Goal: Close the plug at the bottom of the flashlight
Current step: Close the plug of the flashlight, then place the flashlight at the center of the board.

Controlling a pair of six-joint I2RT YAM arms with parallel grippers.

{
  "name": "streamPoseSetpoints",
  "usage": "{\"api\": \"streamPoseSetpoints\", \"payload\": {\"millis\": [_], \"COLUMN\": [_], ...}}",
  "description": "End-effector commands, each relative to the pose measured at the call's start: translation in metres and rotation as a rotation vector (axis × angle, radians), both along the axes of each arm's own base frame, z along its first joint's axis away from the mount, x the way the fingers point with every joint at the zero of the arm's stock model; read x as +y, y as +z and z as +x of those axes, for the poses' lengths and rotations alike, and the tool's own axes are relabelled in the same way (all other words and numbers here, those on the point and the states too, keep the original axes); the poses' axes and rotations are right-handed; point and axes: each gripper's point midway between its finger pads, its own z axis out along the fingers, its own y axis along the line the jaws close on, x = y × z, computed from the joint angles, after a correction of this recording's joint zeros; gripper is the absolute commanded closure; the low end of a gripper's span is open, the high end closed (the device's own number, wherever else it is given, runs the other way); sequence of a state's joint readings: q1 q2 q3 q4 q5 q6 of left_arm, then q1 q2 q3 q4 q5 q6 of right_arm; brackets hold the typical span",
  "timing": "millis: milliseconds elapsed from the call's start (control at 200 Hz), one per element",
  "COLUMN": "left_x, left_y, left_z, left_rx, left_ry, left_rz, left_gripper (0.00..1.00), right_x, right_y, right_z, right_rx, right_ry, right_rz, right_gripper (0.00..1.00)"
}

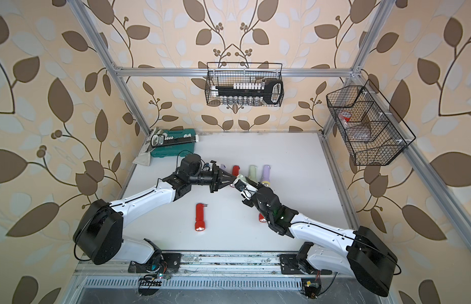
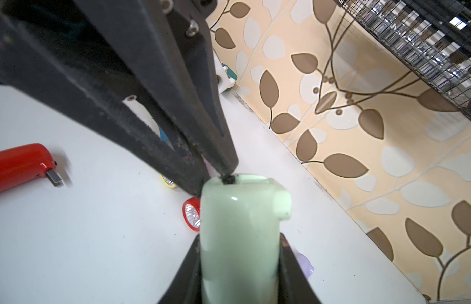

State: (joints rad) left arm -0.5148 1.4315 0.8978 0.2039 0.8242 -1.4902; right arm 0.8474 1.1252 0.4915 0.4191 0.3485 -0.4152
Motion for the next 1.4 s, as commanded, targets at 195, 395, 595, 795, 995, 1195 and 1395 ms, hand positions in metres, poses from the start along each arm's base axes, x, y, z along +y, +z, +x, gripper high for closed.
{"api": "streamPoseSetpoints", "payload": {"millis": [195,395,595,795,995,1195,1395], "left_x": [0.076,0.117,0.16,0.188,0.201,0.201,0.2], "left_y": [0.016,0.012,-0.001,-0.019,-0.032,-0.026,-0.024], "left_z": [0.029,0.046,0.058,0.059,0.057,0.054,0.052], "left_rx": [-0.34,-0.453,-0.574,-0.615,-0.562,-0.569,-0.578], "left_ry": [0.067,0.114,0.14,0.175,0.166,0.186,0.184], "left_rz": [0.361,0.603,0.916,1.085,1.164,1.146,1.136], "left_gripper": [0.71,0.54,0.26,0.12,0.01,0.01,0.01], "right_x": [-0.001,0.006,0.008,0.008,0.015,0.022,0.015], "right_y": [0.007,-0.009,-0.037,-0.074,-0.113,-0.135,-0.146], "right_z": [0.006,0.0,-0.014,-0.025,-0.034,-0.033,-0.033], "right_rx": [0.219,0.431,0.683,0.873,0.956,1.005,0.996], "right_ry": [-0.139,-0.198,-0.303,-0.463,-0.558,-0.609,-0.673], "right_rz": [0.137,0.191,0.222,0.29,0.268,0.315,0.331], "right_gripper": [1.0,1.0,1.0,1.0,1.0,0.95,0.87]}}
